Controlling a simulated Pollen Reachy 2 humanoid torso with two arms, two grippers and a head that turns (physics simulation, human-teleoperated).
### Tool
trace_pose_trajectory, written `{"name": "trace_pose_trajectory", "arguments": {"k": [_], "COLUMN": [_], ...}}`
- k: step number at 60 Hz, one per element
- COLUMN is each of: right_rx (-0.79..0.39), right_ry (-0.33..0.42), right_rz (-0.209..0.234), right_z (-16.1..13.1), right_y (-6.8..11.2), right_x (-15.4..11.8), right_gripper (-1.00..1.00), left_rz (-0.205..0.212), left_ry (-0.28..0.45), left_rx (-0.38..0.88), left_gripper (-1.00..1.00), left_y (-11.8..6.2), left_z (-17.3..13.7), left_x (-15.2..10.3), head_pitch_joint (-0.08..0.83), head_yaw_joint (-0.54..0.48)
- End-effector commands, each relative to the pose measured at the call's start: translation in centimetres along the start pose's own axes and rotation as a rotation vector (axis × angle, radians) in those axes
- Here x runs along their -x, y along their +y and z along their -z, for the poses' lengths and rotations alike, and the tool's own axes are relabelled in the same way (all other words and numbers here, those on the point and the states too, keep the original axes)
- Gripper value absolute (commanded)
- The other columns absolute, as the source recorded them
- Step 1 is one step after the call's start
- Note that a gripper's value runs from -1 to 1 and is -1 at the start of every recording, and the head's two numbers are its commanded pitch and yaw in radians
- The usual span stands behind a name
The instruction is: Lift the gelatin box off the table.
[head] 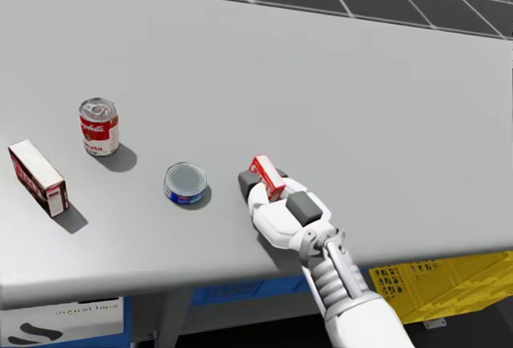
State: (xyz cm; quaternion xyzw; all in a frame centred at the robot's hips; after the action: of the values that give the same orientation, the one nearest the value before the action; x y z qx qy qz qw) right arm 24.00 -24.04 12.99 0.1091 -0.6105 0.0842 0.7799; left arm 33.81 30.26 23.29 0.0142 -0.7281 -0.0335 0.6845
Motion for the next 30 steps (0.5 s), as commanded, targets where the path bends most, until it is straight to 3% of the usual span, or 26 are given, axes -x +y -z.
{"name": "trace_pose_trajectory", "arguments": {"k": [1,17,30], "right_rx": [-0.005,-0.003,-0.015], "right_ry": [0.013,0.005,-0.030], "right_rz": [0.017,0.013,-0.003], "right_z": [-0.2,-0.3,-0.8], "right_y": [0.4,0.6,0.9], "right_x": [0.5,0.7,-1.6], "right_gripper": [1.00,1.00,0.98], "left_rz": [0.000,0.001,-0.003], "left_ry": [-0.001,0.001,0.003], "left_rx": [0.001,-0.002,-0.005], "left_gripper": [-1.00,-1.00,-1.00], "left_y": [0.0,-0.1,0.0], "left_z": [0.0,-0.1,-0.1], "left_x": [0.0,0.1,0.0], "head_pitch_joint": [0.638,0.372,0.309], "head_yaw_joint": [-0.32,-0.31,-0.34]}}
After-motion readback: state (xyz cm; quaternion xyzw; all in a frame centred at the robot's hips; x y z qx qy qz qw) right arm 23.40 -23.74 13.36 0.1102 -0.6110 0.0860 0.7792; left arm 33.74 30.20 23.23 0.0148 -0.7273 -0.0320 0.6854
